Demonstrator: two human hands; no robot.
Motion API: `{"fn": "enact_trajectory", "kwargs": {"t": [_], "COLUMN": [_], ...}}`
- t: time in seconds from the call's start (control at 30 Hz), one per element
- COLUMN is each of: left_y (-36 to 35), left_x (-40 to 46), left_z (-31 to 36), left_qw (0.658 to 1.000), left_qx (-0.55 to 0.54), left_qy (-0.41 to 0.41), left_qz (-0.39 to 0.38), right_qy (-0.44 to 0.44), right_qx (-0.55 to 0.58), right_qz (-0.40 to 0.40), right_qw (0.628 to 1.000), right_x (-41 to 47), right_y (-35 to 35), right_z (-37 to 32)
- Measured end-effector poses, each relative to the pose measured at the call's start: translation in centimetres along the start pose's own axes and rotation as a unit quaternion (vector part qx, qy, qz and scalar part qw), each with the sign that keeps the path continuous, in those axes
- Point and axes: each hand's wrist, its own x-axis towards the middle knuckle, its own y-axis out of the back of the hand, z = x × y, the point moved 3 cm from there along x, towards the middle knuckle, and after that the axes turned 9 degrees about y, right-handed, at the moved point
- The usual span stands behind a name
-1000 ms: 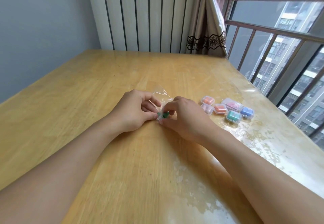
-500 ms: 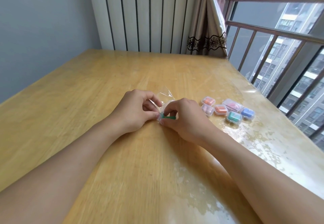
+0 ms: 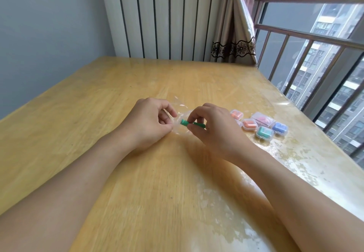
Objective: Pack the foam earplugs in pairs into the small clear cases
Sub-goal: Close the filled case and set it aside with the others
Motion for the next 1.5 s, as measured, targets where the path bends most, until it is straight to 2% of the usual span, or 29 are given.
{"fn": "enact_trajectory", "kwargs": {"t": [0.2, 0.33, 0.5, 0.63, 0.73, 0.8, 0.93, 1.03, 1.13, 1.3, 1.5], "left_y": [0.6, 0.4, -1.1, -2.8, -4.3, -5.2, -5.9, -5.9, -5.8, -5.8, -5.9], "left_x": [-0.3, -0.5, -1.4, -2.4, -2.7, -2.7, -2.5, -2.7, -2.6, -3.0, -2.9], "left_z": [0.4, 0.8, 2.0, 3.5, 3.6, 3.5, 3.4, 3.3, 3.2, 3.4, 3.5], "left_qw": [0.997, 0.999, 0.991, 0.98, 0.981, 0.983, 0.99, 0.993, 0.994, 0.992, 0.991], "left_qx": [0.07, 0.036, -0.039, -0.053, -0.072, -0.068, -0.061, -0.058, -0.071, -0.084, -0.091], "left_qy": [-0.013, -0.027, -0.124, -0.191, -0.166, -0.138, -0.081, -0.064, -0.059, -0.07, -0.068], "left_qz": [0.015, 0.01, 0.026, 0.004, -0.068, -0.098, -0.095, -0.076, -0.051, -0.063, -0.073], "right_qy": [-0.005, -0.061, -0.111, -0.188, -0.212, -0.227, -0.238, -0.229, -0.209, -0.224, -0.23], "right_qx": [0.047, 0.124, 0.084, 0.175, 0.216, 0.246, 0.286, 0.259, 0.213, 0.216, 0.286], "right_qz": [0.039, 0.023, -0.109, -0.168, -0.202, -0.195, -0.149, -0.138, -0.163, -0.22, -0.193], "right_qw": [0.998, 0.99, 0.984, 0.952, 0.931, 0.922, 0.916, 0.928, 0.941, 0.925, 0.91], "right_x": [-0.3, -1.3, -3.0, -3.5, -3.7, -3.6, -3.1, -3.0, -3.2, -3.7, -3.4], "right_y": [2.1, 4.2, 6.2, 6.4, 5.7, 4.9, 4.0, 4.5, 5.4, 5.2, 3.6], "right_z": [0.4, 1.9, 4.7, 5.5, 5.4, 5.3, 4.9, 4.5, 4.3, 4.1, 4.2]}}
